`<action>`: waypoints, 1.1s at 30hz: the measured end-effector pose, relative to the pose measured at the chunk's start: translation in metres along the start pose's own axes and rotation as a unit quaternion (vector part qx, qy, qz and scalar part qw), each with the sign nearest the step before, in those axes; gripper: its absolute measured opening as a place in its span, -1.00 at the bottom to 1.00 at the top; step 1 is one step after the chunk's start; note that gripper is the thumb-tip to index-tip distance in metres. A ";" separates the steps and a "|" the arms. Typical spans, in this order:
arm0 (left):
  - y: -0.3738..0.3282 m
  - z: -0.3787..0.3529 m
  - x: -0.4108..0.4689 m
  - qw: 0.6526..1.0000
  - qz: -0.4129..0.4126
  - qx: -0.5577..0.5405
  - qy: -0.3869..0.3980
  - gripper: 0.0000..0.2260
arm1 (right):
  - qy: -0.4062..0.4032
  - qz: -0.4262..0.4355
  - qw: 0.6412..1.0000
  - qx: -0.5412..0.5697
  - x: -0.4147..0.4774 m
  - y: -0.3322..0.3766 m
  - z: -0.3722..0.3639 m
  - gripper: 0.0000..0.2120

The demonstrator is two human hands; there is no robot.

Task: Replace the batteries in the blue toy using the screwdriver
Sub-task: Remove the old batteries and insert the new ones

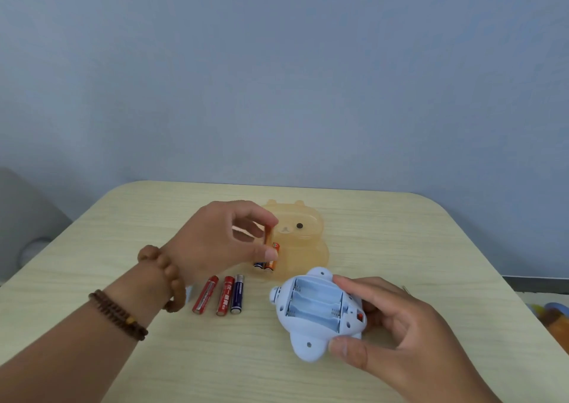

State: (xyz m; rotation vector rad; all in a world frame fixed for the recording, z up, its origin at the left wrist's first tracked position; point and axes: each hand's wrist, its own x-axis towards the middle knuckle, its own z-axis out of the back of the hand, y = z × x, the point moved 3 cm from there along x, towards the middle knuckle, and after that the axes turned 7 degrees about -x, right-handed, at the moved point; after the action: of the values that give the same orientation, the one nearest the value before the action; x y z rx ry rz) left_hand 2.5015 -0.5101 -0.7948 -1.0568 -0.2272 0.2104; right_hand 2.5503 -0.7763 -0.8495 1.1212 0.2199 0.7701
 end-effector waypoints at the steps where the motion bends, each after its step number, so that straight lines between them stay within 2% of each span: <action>1: -0.003 -0.004 0.003 0.998 -0.025 0.054 0.010 -0.65 | 0.000 0.000 1.000 0.000 0.000 0.000 0.000 -0.29; 5: 0.002 -0.012 0.010 0.991 -0.052 0.104 0.060 -0.66 | -0.003 0.001 1.000 -0.002 0.000 0.000 0.000 -0.31; 10: 0.008 -0.014 0.012 0.984 -0.080 0.140 0.073 -0.63 | -0.005 0.000 1.000 -0.002 0.001 -0.001 -0.001 -0.30; 16: 0.010 -0.016 0.008 0.969 -0.136 0.185 0.093 -0.70 | -0.004 -0.002 1.000 -0.004 0.000 -0.001 0.000 -0.30; 22: 0.008 -0.016 0.004 0.960 -0.152 0.213 0.101 -0.69 | -0.005 0.002 1.000 -0.001 0.000 0.000 -0.001 -0.30; 25: -0.002 0.004 -0.005 0.966 -0.160 0.191 0.072 -0.68 | -0.004 0.002 1.000 -0.001 -0.001 -0.001 -0.001 -0.28; 28: -0.001 0.042 -0.023 0.965 -0.127 0.223 0.050 -0.62 | 0.003 0.001 1.000 -0.005 -0.001 -0.002 -0.001 -0.27; 33: 0.022 0.060 -0.051 0.945 -0.021 0.307 0.112 -0.37 | 0.005 0.005 1.000 -0.012 -0.001 -0.001 -0.001 -0.28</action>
State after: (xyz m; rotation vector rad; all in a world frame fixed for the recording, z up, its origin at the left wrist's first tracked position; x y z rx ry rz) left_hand 2.4342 -0.4634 -0.7901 -0.4480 0.0269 0.1085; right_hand 2.5499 -0.7762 -0.8507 1.0968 0.2127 0.7858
